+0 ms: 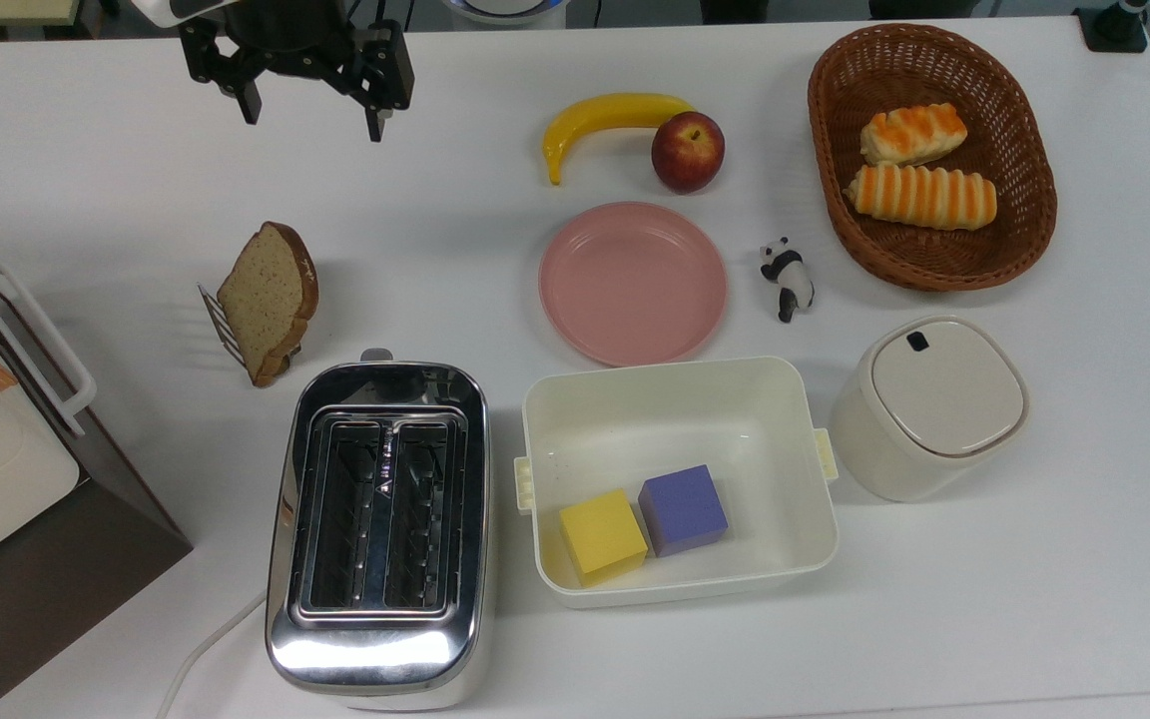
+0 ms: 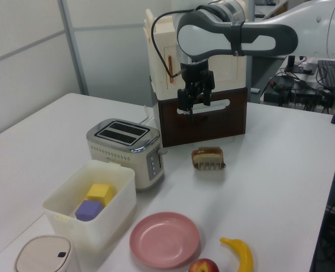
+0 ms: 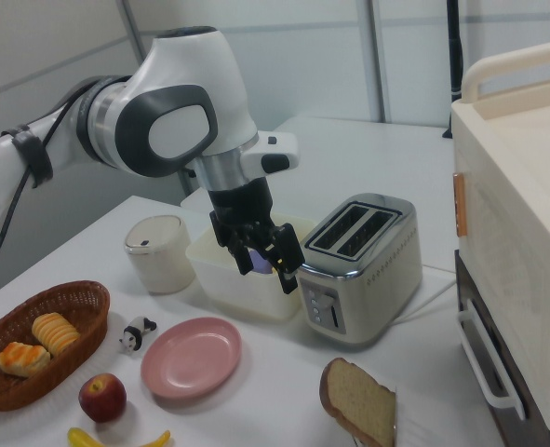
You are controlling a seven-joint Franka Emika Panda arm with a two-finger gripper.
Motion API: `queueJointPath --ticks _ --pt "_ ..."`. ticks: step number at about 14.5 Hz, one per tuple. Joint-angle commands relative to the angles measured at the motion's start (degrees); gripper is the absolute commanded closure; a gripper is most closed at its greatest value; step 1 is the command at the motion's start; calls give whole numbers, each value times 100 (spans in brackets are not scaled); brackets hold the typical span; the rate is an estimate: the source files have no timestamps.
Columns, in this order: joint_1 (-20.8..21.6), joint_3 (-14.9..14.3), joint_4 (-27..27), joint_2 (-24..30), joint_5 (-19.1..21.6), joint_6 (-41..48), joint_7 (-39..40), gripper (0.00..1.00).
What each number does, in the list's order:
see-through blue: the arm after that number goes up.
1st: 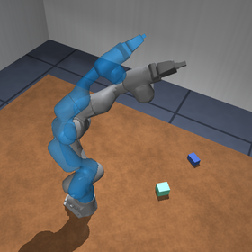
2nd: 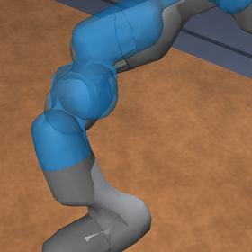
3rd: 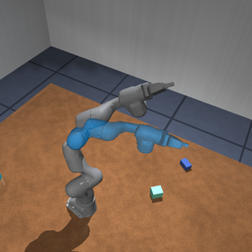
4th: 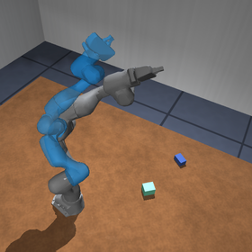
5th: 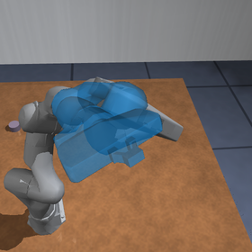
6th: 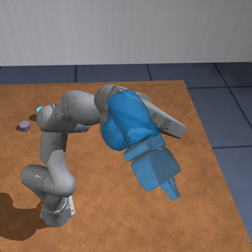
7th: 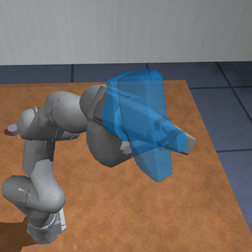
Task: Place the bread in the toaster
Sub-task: 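Lower the open gripper over the bread slice in the metal rack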
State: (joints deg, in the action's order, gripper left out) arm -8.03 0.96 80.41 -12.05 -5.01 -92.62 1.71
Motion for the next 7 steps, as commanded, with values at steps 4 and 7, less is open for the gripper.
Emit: queueJointPath --ticks 4,7 --pt "56 -25 177 142 -96 -37 611 0" --pt "56 1 186 89 -70 -37 603 0"
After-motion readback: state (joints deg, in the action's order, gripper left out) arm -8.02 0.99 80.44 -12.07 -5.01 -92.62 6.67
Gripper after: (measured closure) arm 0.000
